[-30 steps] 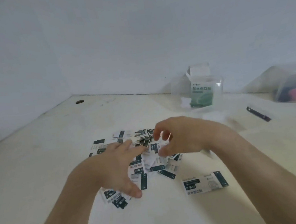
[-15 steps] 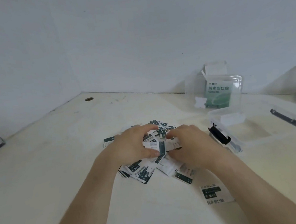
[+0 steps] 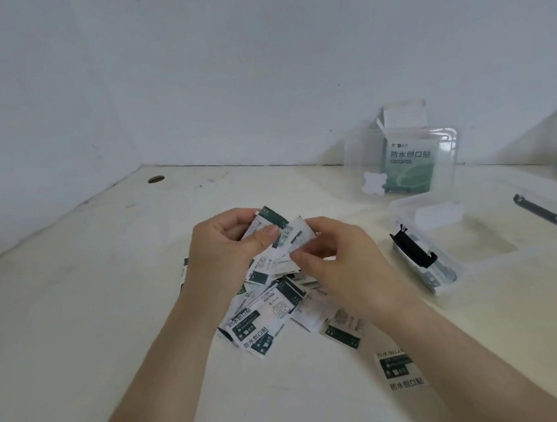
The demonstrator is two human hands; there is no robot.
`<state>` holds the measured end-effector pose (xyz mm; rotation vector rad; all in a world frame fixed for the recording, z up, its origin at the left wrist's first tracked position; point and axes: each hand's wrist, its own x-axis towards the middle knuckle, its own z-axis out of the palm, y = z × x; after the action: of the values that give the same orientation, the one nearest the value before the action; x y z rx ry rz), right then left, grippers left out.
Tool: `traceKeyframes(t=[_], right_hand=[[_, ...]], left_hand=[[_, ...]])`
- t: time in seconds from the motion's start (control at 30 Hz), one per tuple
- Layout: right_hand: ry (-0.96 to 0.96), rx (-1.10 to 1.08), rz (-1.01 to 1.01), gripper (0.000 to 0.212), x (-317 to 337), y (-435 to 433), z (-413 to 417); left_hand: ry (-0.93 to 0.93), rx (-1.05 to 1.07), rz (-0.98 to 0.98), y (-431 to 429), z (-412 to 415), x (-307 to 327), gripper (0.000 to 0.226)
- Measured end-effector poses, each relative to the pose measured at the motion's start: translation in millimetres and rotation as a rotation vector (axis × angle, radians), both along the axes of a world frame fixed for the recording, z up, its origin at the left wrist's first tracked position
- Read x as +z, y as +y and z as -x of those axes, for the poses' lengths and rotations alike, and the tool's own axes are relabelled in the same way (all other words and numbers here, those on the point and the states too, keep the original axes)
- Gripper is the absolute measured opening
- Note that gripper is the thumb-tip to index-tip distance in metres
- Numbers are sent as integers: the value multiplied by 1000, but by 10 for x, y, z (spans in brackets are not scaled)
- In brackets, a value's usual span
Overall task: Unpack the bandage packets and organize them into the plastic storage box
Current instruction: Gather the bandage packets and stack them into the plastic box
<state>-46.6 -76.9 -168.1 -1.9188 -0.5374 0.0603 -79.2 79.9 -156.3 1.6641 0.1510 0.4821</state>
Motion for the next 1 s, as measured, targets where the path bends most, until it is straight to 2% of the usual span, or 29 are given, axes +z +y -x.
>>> traceKeyframes(t=[0.1,0.3,0.53,0.7,0.77,0.87,1.0], right_hand=[[135,0,-193,10,36,-12,18],[311,-63,-362,24,148,-53,63],[309,-120,-501,17,185,-70,94],[307,-90,-349,23,102,-30,67],[362,-24,-349,24,81,-6,78],[366,2,-342,10,73,19,93],[366,-64,-432,9,76,-10,70]], left_hand=[[-10,-39,124,-20,-2,-19,9],[19,-21,135,-39,-30,-51,10],[90,-23,185,-53,-39,-70,12],[78,-35,134,-101,-28,-68,14],[59,-38,75,-133,-26,-75,15],[62,-66,4,-167,-18,-93,17],[156,-204,57,-183,-1,-91,20]])
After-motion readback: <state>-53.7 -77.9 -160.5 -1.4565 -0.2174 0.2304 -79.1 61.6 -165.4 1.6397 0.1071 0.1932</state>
